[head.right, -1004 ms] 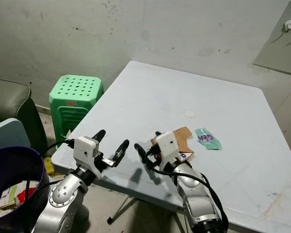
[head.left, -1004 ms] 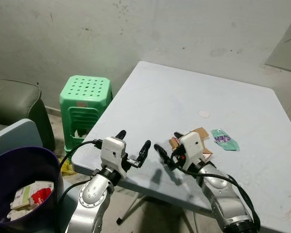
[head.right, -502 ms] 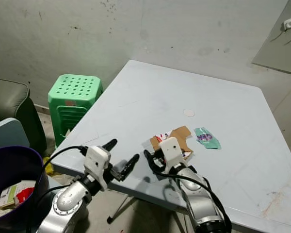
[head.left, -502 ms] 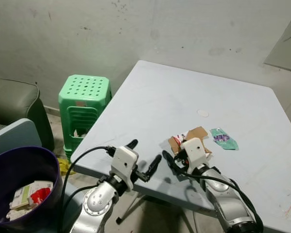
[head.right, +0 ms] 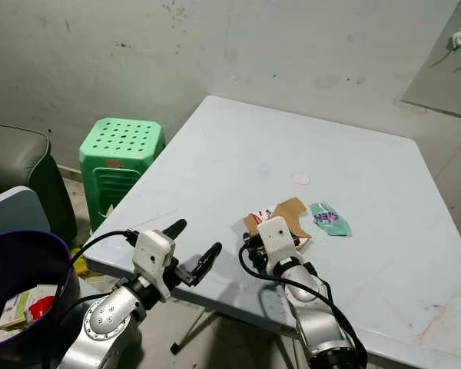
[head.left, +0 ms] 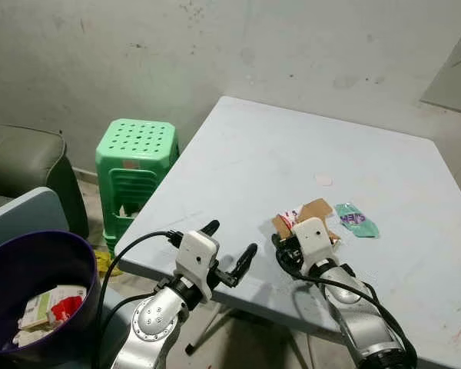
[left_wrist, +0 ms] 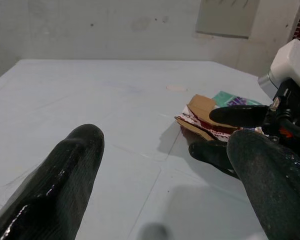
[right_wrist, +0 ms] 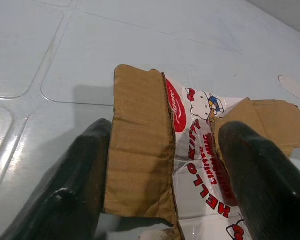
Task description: Picking trash to rubbish bin
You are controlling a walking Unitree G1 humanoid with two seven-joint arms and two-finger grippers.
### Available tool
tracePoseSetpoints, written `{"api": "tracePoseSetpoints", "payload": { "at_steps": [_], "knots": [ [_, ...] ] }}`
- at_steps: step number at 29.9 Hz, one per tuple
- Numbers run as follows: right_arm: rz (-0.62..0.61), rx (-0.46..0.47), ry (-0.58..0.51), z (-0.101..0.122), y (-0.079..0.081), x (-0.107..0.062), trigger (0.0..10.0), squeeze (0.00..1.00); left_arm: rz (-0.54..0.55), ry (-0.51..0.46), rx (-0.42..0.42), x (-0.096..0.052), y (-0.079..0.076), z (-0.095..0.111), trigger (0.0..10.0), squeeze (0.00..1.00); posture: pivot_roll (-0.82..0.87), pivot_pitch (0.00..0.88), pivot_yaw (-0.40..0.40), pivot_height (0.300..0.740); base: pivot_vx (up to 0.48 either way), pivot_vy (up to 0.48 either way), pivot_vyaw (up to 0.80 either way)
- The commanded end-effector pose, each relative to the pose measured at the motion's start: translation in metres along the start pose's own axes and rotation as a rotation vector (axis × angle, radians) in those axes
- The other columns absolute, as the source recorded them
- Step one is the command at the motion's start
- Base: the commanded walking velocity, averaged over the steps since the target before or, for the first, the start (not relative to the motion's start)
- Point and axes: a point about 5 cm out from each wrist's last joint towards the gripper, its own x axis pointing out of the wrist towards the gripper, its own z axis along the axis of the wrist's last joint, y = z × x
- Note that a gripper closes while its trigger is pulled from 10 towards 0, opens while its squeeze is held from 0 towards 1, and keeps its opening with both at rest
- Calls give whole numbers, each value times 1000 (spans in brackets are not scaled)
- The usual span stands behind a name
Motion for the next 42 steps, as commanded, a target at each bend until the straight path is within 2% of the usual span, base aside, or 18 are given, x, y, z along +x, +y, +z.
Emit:
{"api": "tracePoseSetpoints", "payload": {
  "at_steps": [1, 12, 33, 42],
  "knots": [
    [-45, -1, 74, -15, -10, -6, 0, 0, -2, -17, -5, 2, -1, 5, 10000, 0, -18, 42, -114, 740, 0, 0, 0],
    [-25, 37, 64, -17, -3, -8, 0, 0, -1, -28, -16, 3, 0, 7, 10000, 0, -21, 32, -107, 740, 0, 0, 0],
    [-16, 33, 56, -18, -1, -11, 0, 0, -21, -30, -19, 4, -2, 7, 10000, 0, -30, 14, -99, 740, 0, 0, 0],
    [-3, 64, 16, -14, 0, -13, 0, 0, -29, -31, -20, 6, -3, 7, 10000, 0, -34, 12, -97, 740, 0, 0, 0]
  ]
}}
